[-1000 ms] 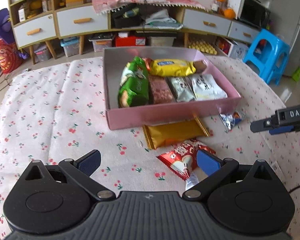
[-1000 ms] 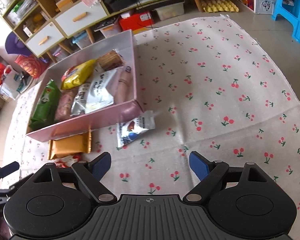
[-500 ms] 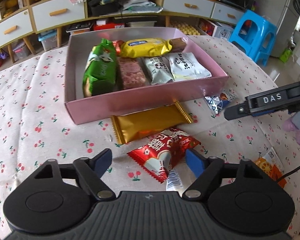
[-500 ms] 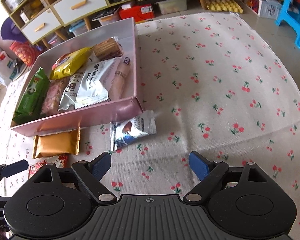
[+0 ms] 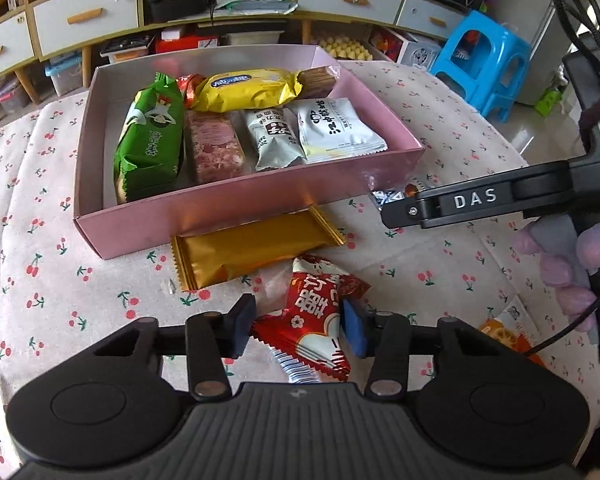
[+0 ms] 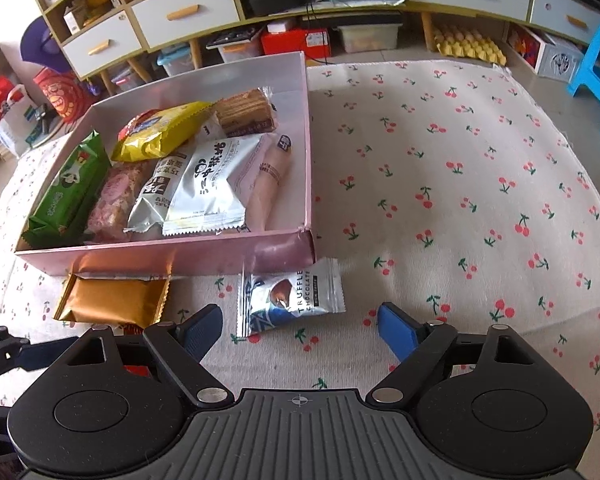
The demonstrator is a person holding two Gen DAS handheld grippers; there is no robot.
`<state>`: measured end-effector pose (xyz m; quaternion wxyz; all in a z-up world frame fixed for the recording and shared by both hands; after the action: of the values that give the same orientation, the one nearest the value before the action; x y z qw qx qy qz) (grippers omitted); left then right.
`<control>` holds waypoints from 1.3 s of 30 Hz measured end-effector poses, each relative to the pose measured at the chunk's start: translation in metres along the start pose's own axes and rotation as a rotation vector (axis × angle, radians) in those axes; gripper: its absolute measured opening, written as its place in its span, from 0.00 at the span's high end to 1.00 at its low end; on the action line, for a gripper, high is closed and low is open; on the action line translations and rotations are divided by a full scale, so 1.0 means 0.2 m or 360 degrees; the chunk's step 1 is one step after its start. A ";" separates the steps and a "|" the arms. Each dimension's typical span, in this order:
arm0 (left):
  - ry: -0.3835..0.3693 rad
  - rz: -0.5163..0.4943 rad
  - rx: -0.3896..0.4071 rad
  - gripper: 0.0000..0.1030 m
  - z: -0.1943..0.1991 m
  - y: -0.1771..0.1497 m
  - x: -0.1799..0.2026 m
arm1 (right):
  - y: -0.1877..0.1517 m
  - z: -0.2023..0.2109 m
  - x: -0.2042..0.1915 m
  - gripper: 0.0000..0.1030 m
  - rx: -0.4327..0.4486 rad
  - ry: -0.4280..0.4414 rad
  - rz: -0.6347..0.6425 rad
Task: Organize snacks
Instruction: 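Grasp the red snack bag with the left gripper while the right gripper grasps the silver-blue packet, then carry the red bag and silver-blue packet up toward the pink box with both grippers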
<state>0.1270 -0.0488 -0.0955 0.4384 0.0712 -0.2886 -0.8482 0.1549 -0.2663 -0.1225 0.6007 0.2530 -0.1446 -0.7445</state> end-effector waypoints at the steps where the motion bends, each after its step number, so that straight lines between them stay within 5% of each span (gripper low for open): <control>1: -0.0007 0.0008 -0.0005 0.60 0.00 0.00 0.00 | 0.00 0.00 0.00 0.21 0.0005 -0.0003 0.0001; 6: -0.0022 0.0041 -0.0011 0.63 0.00 0.00 0.00 | 0.01 0.01 0.00 0.42 0.0028 -0.0015 0.0023; 10: -0.0027 0.0074 -0.0020 0.64 0.01 0.00 0.00 | 0.01 0.02 0.00 0.70 0.0034 0.0017 0.0038; 14: -0.0049 0.0134 -0.0029 0.65 0.02 0.00 -0.01 | 0.01 0.03 0.01 0.83 0.0007 0.0054 -0.0023; 39: -0.0165 0.0307 0.0080 0.65 0.16 0.05 -0.04 | 0.01 0.17 0.06 0.83 -0.0093 0.0251 -0.0325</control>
<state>0.1280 -0.0334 -0.0653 0.5006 0.0101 -0.3378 -0.7970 0.1359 -0.2811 -0.0961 0.5385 0.3064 -0.0487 -0.7834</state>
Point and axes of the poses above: each gripper's, at about its wrist camera, not at the fingertips, and z roughly against the way its jaws point, x to its right, y to its top, the point moved 6 cm from there along -z, roughly the way its jaws point, and after that the axes turned 3 degrees about -z, right-handed, at the moved point
